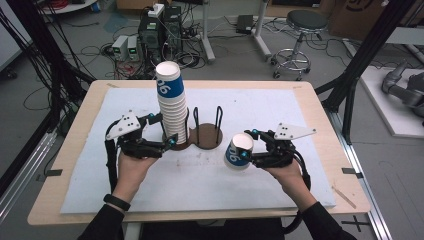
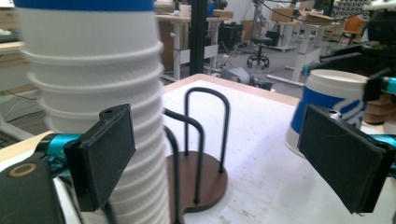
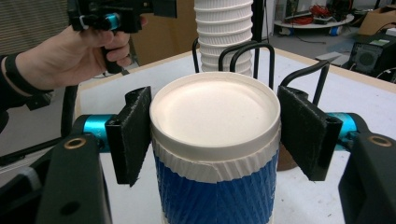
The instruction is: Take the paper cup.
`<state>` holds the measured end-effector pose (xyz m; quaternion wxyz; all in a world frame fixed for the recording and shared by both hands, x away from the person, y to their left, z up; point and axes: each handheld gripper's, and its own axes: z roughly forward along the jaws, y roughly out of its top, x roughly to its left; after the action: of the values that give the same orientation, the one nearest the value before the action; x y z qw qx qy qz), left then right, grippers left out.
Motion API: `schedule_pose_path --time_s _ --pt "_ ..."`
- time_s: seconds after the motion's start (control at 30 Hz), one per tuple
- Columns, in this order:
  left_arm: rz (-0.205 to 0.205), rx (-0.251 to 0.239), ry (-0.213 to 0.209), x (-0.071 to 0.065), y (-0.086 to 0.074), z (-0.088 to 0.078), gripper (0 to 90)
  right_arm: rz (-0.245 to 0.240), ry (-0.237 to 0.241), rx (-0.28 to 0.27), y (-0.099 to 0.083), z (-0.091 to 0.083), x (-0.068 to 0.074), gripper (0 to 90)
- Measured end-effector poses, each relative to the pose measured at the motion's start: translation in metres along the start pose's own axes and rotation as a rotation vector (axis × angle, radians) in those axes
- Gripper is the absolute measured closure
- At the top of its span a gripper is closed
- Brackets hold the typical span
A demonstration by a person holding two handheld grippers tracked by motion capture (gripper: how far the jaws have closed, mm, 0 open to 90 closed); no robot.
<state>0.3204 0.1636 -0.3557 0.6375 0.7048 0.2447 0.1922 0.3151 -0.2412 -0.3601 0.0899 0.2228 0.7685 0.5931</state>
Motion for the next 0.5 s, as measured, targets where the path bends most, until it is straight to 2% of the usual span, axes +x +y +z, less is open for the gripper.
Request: schedule_pose_path --time_s 0.17,0.37,0.5 --pt "0.001 -0.002 -0.034 -0.012 -0.006 0.004 11.1 -0.003 -0.002 0.0 -0.001 0.0 0.0 30.8" --pt "-0.026 0.009 -0.069 -0.018 -0.018 0.01 11.1 -0.002 -0.002 0.001 -0.001 0.0 0.0 30.8" --pt "-0.02 0.021 -0.095 -0.022 -0.023 0.015 11.1 -0.003 0.0 0.003 -0.002 0.0 0.0 30.8"
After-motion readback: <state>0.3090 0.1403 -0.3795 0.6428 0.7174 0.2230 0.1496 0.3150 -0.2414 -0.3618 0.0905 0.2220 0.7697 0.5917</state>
